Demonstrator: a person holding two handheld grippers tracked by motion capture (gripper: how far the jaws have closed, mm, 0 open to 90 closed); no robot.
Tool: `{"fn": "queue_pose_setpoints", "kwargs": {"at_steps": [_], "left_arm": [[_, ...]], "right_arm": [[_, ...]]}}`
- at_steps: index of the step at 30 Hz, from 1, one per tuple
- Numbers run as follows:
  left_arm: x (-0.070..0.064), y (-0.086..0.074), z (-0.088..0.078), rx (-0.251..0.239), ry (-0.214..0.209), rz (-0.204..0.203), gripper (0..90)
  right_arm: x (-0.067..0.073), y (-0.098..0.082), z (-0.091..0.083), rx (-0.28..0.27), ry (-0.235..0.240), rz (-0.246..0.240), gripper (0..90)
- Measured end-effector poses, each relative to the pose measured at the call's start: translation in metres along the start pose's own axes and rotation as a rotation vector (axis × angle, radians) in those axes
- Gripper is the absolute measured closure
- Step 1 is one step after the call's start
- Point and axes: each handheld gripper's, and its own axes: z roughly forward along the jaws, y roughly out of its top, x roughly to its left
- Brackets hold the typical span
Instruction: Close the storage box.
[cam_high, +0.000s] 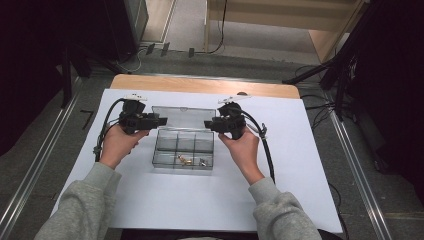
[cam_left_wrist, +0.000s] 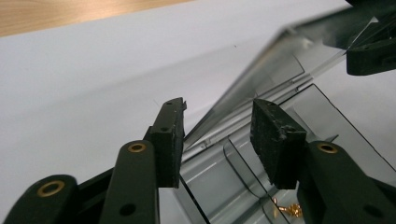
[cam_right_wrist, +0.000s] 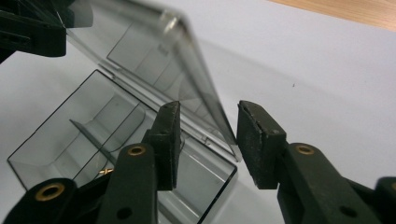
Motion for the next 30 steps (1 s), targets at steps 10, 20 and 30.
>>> {"fn": "queue_pose_setpoints", "kwargs": {"at_steps": [10, 20, 30], "left_arm": [[-0.009, -0.005, -0.019, 0.028, 0.000, 0.008, 47.8], [-0.022, -0.012, -0.033, 0.039, -0.028, 0.024, 41.0], [-0.031, -0.025, -0.035, 0.058, -0.028, 0.082, 40.6]], "right_arm": [[0.014, -0.003, -0.018, 0.029, 0.055, -0.024, 52.9], [0.023, -0.017, -0.040, 0.032, 0.089, -0.027, 51.0], [0.030, -0.035, -0.047, 0.050, 0.082, -0.043, 51.4]]}}
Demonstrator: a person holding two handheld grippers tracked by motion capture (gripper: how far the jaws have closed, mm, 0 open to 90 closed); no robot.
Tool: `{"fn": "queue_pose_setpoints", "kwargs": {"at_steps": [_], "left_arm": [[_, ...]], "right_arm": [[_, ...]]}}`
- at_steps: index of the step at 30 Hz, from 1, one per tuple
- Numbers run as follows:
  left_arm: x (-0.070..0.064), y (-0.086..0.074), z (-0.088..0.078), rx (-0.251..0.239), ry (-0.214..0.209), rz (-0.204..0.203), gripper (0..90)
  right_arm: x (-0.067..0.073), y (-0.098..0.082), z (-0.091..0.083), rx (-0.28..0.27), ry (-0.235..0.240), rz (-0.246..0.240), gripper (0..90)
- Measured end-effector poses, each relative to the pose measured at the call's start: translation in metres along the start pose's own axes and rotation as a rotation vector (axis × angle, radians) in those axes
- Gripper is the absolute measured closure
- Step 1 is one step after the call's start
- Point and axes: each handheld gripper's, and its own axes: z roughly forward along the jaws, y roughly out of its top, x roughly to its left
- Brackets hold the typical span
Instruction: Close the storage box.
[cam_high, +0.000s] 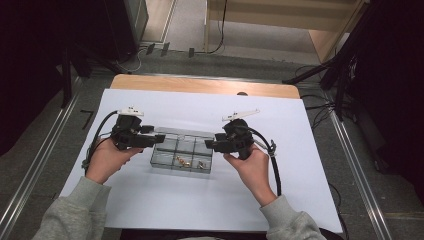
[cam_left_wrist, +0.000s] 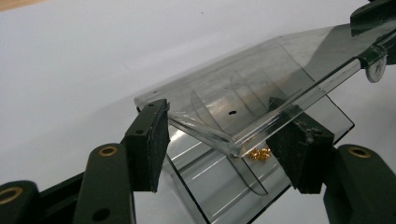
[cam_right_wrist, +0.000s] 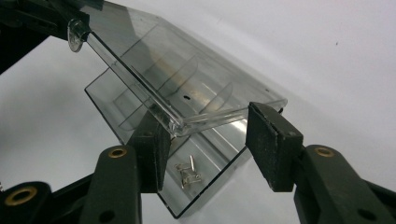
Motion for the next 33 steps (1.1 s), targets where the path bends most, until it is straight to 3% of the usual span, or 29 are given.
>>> {"fn": "queue_pose_setpoints", "kwargs": {"at_steps": [9, 14, 24, 33], "left_arm": [[-0.008, -0.013, 0.000, 0.013, 0.009, 0.025, 39.7], [-0.007, -0.021, 0.000, 0.022, -0.013, 0.014, 39.0], [-0.007, -0.037, 0.004, 0.023, -0.019, 0.056, 36.7], [-0.005, -0.051, 0.012, 0.032, -0.040, 0.063, 36.3]], "right_arm": [[0.004, -0.015, 0.001, 0.004, -0.010, 0.000, 51.5], [0.008, -0.025, 0.002, 0.008, 0.001, 0.009, 51.9], [0.012, -0.038, 0.005, 0.011, 0.002, -0.001, 51.4], [0.015, -0.050, 0.014, 0.031, -0.016, -0.014, 51.6]]}}
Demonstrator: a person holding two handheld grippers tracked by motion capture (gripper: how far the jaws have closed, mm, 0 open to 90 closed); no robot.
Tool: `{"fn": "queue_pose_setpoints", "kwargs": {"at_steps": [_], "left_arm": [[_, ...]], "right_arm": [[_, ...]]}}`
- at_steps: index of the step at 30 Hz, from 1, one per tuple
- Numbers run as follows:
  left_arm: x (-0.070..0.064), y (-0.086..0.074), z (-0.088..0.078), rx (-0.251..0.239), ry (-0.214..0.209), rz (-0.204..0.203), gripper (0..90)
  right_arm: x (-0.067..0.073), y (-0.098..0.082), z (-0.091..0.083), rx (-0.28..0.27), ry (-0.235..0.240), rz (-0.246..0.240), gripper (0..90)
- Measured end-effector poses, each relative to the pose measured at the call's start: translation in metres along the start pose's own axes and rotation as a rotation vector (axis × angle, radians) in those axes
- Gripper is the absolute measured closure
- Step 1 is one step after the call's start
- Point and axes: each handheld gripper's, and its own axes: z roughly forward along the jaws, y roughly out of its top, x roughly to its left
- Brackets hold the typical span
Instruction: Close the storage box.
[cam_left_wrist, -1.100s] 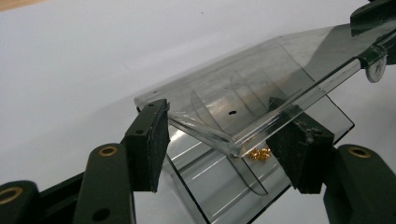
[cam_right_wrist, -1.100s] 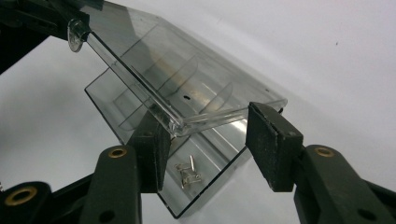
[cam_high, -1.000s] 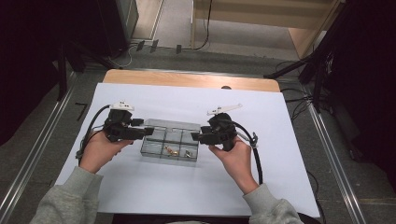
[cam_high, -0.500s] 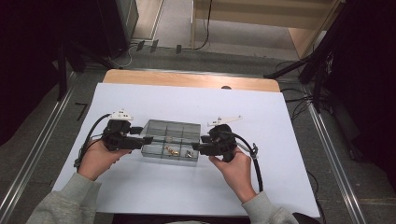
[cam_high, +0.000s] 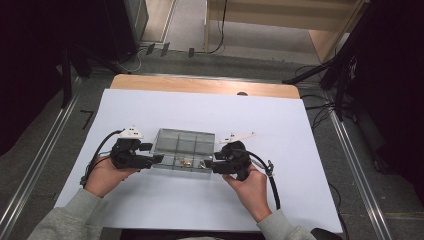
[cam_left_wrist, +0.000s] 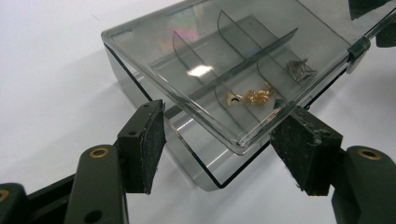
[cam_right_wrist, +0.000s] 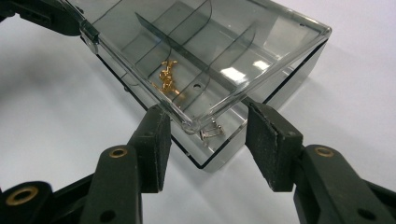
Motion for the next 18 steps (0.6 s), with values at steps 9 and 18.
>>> {"fn": "queue_pose_setpoints", "kwargs": {"at_steps": [9, 18], "left_arm": [[0.000, -0.009, 0.009, 0.034, 0.001, 0.033, 36.5], [0.001, -0.014, 0.013, 0.061, -0.018, 0.022, 35.4]], "right_arm": [[0.002, -0.013, 0.012, 0.013, -0.012, -0.010, 51.9], [0.002, -0.020, 0.017, 0.025, -0.026, -0.023, 51.0]]}}
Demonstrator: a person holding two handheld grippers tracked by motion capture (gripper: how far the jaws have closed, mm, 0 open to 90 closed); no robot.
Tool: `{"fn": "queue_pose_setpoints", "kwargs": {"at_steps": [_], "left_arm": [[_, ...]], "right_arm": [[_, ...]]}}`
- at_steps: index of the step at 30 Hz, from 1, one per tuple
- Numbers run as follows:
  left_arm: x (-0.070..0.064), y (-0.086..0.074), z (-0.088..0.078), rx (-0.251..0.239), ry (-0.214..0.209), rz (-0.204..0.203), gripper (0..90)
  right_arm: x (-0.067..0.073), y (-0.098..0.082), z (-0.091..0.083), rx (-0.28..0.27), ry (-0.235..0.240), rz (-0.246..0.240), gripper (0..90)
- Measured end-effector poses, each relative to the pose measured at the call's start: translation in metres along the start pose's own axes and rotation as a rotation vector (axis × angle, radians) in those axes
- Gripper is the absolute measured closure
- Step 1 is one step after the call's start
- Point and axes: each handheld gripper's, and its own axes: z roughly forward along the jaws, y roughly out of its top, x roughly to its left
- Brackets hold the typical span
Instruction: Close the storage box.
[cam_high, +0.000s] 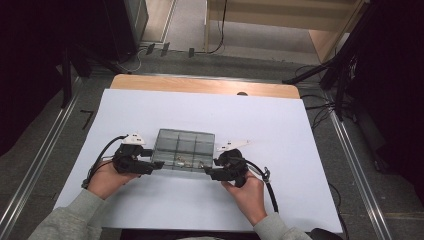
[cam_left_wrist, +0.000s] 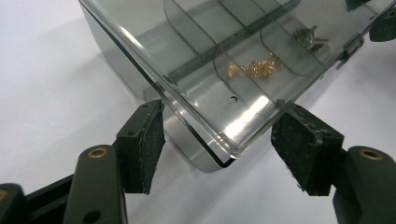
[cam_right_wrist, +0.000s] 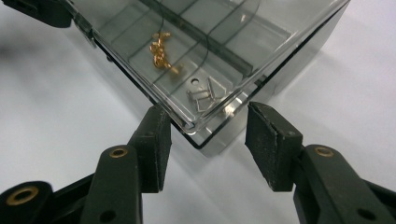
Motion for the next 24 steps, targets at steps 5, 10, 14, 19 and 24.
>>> {"fn": "queue_pose_setpoints", "kwargs": {"at_steps": [5, 10, 14, 19, 24], "left_arm": [[-0.002, -0.001, 0.003, 0.020, 0.008, 0.017, 32.8], [-0.004, 0.000, 0.004, 0.022, 0.013, 0.012, 32.9], [-0.004, 0.001, 0.006, 0.026, 0.013, -0.003, 32.7], [-0.005, 0.002, 0.009, 0.023, 0.009, -0.027, 32.0], [-0.004, 0.003, 0.011, 0.023, 0.007, -0.034, 31.2]], "right_arm": [[0.003, -0.004, 0.003, 0.000, -0.012, -0.020, 49.5], [0.001, -0.003, 0.003, -0.002, -0.017, -0.037, 50.7], [-0.001, -0.003, 0.002, -0.005, -0.021, -0.033, 51.2], [-0.004, -0.002, 0.003, -0.013, -0.030, -0.032, 52.2], [-0.006, 0.000, 0.003, -0.010, -0.045, -0.030, 52.3]]}}
